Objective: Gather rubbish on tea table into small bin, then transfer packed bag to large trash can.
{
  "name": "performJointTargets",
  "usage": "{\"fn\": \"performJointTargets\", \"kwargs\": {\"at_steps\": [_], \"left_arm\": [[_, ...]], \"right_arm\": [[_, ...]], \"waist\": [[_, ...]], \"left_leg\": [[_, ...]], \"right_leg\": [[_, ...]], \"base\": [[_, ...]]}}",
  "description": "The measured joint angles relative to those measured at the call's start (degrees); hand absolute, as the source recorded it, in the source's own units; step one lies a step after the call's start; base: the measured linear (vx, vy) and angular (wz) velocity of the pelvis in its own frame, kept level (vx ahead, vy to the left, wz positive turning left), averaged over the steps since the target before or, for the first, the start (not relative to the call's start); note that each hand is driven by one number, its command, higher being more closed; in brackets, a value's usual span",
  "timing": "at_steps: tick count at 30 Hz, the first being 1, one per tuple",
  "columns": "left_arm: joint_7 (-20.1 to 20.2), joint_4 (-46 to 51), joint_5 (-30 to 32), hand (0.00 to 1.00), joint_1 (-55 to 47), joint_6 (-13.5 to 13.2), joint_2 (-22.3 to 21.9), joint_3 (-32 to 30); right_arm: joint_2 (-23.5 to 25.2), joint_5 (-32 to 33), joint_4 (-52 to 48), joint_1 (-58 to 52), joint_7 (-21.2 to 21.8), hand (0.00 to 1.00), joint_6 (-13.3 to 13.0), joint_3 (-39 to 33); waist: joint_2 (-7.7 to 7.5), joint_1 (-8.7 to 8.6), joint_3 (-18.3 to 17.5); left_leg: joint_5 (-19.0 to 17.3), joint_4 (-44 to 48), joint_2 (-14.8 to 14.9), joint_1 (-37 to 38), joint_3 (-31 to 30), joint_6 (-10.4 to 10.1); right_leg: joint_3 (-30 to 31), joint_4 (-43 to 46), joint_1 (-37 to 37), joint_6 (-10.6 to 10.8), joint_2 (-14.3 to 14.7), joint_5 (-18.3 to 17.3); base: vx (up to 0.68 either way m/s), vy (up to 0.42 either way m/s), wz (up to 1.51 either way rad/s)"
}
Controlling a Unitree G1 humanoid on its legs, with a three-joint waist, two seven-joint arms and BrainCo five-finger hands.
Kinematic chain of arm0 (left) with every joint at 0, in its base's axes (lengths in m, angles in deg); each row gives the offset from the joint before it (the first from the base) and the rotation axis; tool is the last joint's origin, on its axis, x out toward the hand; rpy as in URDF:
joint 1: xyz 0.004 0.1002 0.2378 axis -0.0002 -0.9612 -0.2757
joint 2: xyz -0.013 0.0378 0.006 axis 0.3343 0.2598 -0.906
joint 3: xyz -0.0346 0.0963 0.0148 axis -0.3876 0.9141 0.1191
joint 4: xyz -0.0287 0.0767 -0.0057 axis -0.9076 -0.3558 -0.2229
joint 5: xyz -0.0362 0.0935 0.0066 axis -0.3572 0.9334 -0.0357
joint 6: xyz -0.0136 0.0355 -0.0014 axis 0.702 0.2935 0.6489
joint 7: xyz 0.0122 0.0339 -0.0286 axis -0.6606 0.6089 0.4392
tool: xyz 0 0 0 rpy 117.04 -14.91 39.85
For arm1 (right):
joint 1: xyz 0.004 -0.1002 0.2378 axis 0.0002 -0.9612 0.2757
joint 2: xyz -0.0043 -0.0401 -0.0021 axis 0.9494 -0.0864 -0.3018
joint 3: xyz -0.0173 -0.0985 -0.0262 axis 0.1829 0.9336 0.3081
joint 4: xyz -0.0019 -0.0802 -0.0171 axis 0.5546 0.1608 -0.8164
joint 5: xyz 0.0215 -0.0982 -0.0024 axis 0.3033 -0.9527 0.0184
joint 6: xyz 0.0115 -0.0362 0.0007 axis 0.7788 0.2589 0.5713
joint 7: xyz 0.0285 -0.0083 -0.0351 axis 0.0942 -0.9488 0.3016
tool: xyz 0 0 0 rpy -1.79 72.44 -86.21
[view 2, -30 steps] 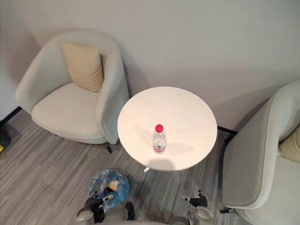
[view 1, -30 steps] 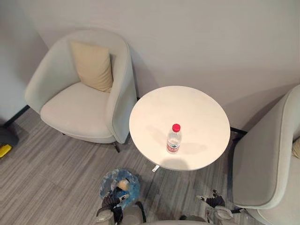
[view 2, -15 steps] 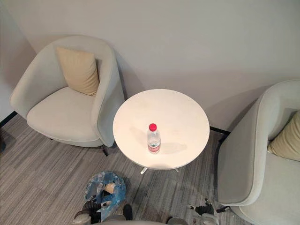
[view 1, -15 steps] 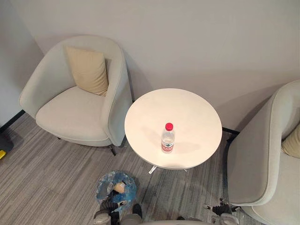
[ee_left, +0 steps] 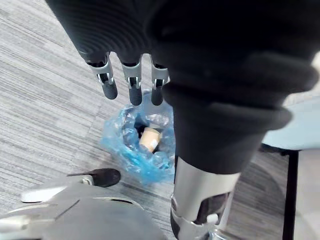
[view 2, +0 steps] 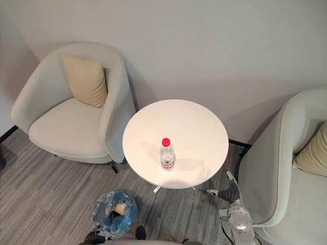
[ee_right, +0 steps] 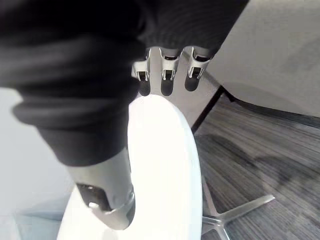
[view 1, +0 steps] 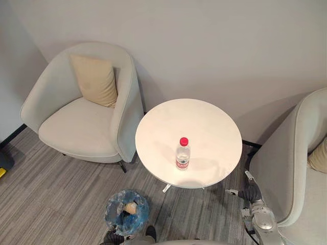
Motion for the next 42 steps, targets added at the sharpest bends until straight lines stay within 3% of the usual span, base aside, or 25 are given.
{"fn": "performJointTargets", "kwargs": {"at_steps": [11, 15, 26, 34, 42], "left_arm": [[-0.1, -0.3, 0.2, 0.0, 0.1, -1.0, 0.5, 4.3], [-0.2, -0.3, 0.5, 0.0, 0.1, -1.2, 0.5, 4.5], [-0.4, -0.2, 1.1, 0.0, 0.2, -2.2, 0.5, 6.0], [-0.4, -0.2, 1.1, 0.0, 0.2, -2.3, 0.5, 6.0], [-0.4, 0.9, 1.0, 0.0, 0.2, -2.4, 0.4, 6.0]], "right_arm": [[-2.2, -1.0, -2.0, 5.1, 0.4, 0.0, -2.8, 15.5], [-2.3, -1.0, -1.9, 7.4, 0.4, 0.0, -2.8, 18.0], [-2.9, -1.0, 1.2, 12.0, -1.1, 0.0, -2.7, 20.2], [-0.7, -0.7, 4.0, 13.8, -2.6, 0.0, -2.5, 19.5], [1.2, 3.6, 6.0, 16.2, -3.8, 0.0, -2.2, 17.1]], "waist": [[0.23, 0.12, -0.1], [0.28, 0.32, -0.1], [0.8, 0.44, -0.1], [0.8, 0.47, 0.1], [1.36, 0.48, 1.6]], "left_leg": [[0.0, -0.1, 0.0, 0.0, -1.0, 0.0], [0.0, -0.1, -0.1, -0.3, -2.0, 0.0], [0.1, -0.2, -0.2, -1.3, -4.3, 0.0], [0.1, -0.3, -0.2, -1.7, -5.0, 0.0], [0.1, -0.3, -0.3, -2.4, -5.8, -0.1]], "right_leg": [[0.0, -0.5, 0.1, 0.2, 0.1, 0.4], [-0.8, -1.1, 0.5, 0.2, 0.1, 0.4], [-2.9, -2.5, 1.3, 0.2, 0.4, 0.5], [-3.5, -2.8, 1.4, 0.2, 0.4, 0.5], [-4.3, -3.4, 1.5, 0.2, 0.5, 0.5]], "base": [[-0.02, 0.003, 0.0], [0.02, -0.001, 0.11], [0.02, -0.008, 0.09], [0.0, -0.001, 0.04], [0.0, -0.002, 0.05]]}}
